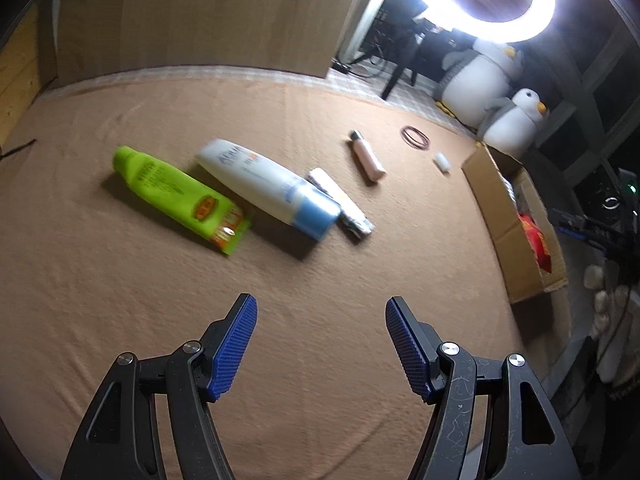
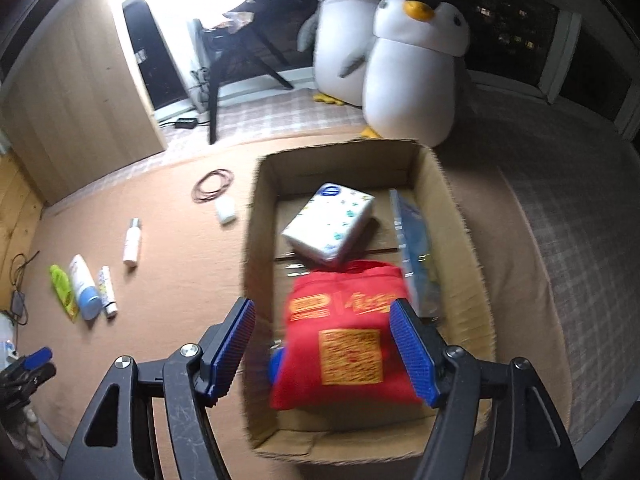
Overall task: Organize objects
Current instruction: 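Carry the blue card pack with the right tool into the box and release, then move the left tool to the white AQUA sunscreen tube and close on it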
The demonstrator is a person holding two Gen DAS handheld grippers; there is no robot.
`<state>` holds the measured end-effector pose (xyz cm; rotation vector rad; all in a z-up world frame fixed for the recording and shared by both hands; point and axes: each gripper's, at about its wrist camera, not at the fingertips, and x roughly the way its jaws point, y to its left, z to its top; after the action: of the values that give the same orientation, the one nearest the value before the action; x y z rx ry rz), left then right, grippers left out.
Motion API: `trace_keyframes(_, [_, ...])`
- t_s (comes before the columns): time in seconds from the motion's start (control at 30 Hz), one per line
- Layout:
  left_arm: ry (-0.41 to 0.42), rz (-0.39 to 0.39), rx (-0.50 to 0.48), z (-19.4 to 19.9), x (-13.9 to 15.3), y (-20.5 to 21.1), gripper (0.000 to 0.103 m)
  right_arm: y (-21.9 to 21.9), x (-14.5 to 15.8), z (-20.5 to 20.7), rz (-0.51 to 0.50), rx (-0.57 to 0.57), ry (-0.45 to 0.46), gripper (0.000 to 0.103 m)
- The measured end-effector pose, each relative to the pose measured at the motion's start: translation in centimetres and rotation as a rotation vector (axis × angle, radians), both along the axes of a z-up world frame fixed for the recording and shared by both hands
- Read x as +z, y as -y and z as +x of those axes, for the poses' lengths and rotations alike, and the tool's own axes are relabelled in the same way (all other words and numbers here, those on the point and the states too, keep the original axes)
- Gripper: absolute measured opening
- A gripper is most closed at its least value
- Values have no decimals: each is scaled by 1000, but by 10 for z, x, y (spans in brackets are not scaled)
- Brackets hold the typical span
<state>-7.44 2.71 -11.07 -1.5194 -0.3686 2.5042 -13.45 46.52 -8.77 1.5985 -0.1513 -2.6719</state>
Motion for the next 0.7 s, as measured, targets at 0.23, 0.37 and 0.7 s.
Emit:
trace_keyframes(0.23, [-26, -22, 64, -28, 6, 32, 70, 42, 8, 15, -55, 68, -16, 66])
trace_keyframes(0.37, [-43, -32, 84, -56, 9, 41, 70, 63, 9, 22, -90, 95, -16, 66])
trace_keyframes(0.7, [20, 12, 148, -125, -15, 52, 70, 98, -5, 34, -121, 139, 24, 66])
